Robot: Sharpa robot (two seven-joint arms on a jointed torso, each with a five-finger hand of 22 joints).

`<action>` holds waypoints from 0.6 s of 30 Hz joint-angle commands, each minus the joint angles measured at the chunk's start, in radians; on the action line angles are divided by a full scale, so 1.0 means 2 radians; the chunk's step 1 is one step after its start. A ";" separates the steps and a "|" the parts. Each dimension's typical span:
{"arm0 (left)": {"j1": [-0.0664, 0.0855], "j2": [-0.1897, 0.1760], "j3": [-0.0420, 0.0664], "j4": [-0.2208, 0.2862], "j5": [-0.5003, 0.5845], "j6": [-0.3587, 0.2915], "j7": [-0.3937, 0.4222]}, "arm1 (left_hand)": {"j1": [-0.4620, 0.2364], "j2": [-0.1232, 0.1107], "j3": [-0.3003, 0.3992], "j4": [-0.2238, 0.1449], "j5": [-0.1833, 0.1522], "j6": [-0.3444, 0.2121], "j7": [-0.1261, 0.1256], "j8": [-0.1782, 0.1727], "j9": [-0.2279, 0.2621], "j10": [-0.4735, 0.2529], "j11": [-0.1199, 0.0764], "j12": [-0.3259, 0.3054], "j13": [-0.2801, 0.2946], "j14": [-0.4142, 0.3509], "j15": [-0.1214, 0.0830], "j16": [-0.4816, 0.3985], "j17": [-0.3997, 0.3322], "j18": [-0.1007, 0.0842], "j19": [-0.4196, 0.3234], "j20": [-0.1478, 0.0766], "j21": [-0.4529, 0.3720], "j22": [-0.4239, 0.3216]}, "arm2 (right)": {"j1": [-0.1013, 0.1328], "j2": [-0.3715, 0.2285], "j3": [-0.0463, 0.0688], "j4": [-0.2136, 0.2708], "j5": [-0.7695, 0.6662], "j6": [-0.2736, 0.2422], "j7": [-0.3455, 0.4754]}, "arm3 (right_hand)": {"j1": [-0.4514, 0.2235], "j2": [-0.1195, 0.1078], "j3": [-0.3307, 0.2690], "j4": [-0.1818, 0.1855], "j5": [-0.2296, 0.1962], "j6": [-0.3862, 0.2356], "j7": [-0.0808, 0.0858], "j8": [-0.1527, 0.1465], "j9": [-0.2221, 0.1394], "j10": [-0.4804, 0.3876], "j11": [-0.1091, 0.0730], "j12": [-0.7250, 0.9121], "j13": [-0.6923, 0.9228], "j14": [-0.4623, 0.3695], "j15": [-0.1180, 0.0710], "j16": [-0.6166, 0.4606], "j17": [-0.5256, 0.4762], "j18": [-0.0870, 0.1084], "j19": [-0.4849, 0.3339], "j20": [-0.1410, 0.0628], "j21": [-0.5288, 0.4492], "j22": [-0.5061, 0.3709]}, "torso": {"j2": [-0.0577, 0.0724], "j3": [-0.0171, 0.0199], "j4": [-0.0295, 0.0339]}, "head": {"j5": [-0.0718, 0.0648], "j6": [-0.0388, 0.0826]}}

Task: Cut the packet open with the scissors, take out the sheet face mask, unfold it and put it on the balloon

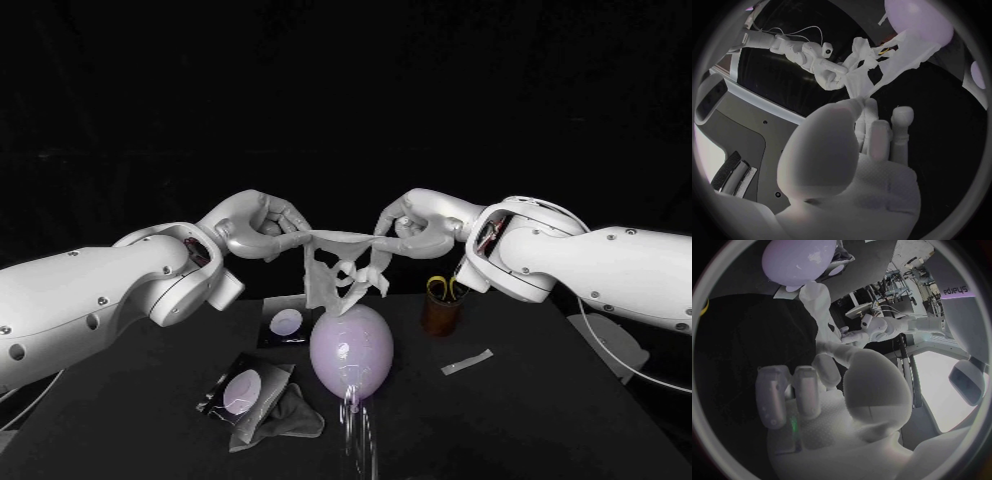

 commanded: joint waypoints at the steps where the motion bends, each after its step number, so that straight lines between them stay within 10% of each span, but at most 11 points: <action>1: 0.001 -0.006 0.001 0.013 0.029 0.039 -0.027 | -0.009 -0.001 0.010 -0.005 0.001 0.001 0.003 0.004 0.021 0.005 -0.002 0.004 0.000 0.003 0.002 0.000 0.001 -0.009 0.001 0.001 0.004 0.000 | 0.000 -0.008 0.000 0.013 -0.027 0.040 -0.010 | 0.006 -0.001 0.029 -0.033 0.000 0.001 -0.002 0.003 0.000 0.002 0.002 0.001 -0.001 0.044 0.001 0.000 0.105 -0.004 0.049 0.001 0.002 0.128 | -0.004 -0.0001 -0.0005 | 0.001 -0.006; 18: 0.001 -0.055 -0.006 0.085 0.076 0.128 -0.066 | -0.055 -0.014 0.061 -0.040 0.001 0.000 0.003 0.007 0.033 0.006 -0.002 0.006 -0.001 0.005 0.002 0.000 0.000 -0.009 0.005 -0.001 0.007 0.002 | 0.000 -0.052 -0.011 0.092 0.031 0.094 0.017 | 0.009 0.001 0.023 -0.029 -0.001 -0.002 0.000 -0.001 -0.002 -0.007 0.004 -0.021 -0.015 0.040 0.002 -0.013 0.094 0.000 0.040 0.001 -0.014 0.123 | -0.017 0.0003 -0.0012 | 0.010 -0.022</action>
